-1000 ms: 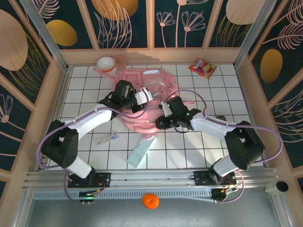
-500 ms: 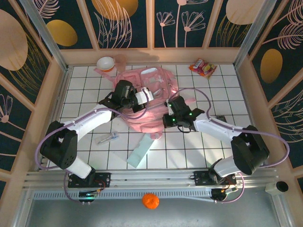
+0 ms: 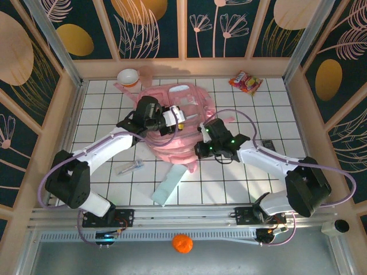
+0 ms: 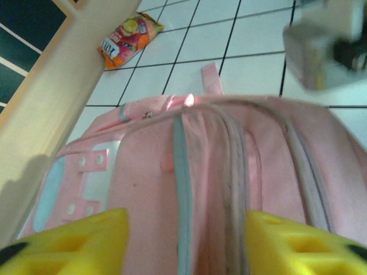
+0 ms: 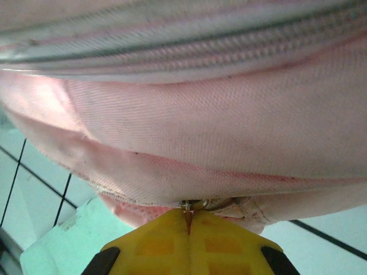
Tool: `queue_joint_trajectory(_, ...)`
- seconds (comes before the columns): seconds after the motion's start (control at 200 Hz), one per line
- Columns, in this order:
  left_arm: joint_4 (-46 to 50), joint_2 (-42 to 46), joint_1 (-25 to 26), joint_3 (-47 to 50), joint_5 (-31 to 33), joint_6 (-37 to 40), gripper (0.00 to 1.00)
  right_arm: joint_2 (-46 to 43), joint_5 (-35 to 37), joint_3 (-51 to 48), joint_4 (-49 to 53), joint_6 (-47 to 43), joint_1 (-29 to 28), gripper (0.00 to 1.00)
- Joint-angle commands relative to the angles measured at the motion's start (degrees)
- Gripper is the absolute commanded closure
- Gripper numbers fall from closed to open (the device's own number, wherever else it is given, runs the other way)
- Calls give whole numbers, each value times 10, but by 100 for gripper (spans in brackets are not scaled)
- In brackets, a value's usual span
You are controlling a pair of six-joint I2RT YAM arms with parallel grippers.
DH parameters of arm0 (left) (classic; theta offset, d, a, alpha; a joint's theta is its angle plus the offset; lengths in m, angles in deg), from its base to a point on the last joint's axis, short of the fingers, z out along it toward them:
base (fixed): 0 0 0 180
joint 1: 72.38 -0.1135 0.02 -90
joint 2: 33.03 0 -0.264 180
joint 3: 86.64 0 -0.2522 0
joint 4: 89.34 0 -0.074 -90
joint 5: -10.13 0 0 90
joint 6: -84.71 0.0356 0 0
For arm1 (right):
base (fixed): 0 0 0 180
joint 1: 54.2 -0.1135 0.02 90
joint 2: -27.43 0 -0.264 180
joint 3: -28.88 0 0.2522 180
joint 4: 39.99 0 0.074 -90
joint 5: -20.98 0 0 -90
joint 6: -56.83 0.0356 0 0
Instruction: Pack the student bag
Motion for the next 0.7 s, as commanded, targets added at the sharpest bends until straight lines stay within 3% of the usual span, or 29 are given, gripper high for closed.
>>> queue_joint_trajectory(0.0, 43, 40, 2, 25, -68, 29, 37, 9, -47, 11, -27, 6, -13, 100)
queue_joint_trajectory(0.16, 48, 81, 31, 100, -77, 54, 34, 23, -71, 28, -27, 1, -13, 100)
queue_joint_trajectory(0.315, 80, 49, 65, 111, -48, 61, 33, 31, -77, 45, -17, -8, -13, 100)
queue_joint_trajectory(0.435, 35, 24, 77, 125, -22, 33, 35, 32, -79, 50, -16, -9, -12, 100)
queue_joint_trajectory(0.576, 30, -6, 80, 116, -4, 20, 50, 27, -82, 50, -17, -9, -10, 100)
queue_joint_trajectory(0.696, 24, -1, 80, 119, 6, 16, 81, 19, -74, 43, -9, -7, 5, 100)
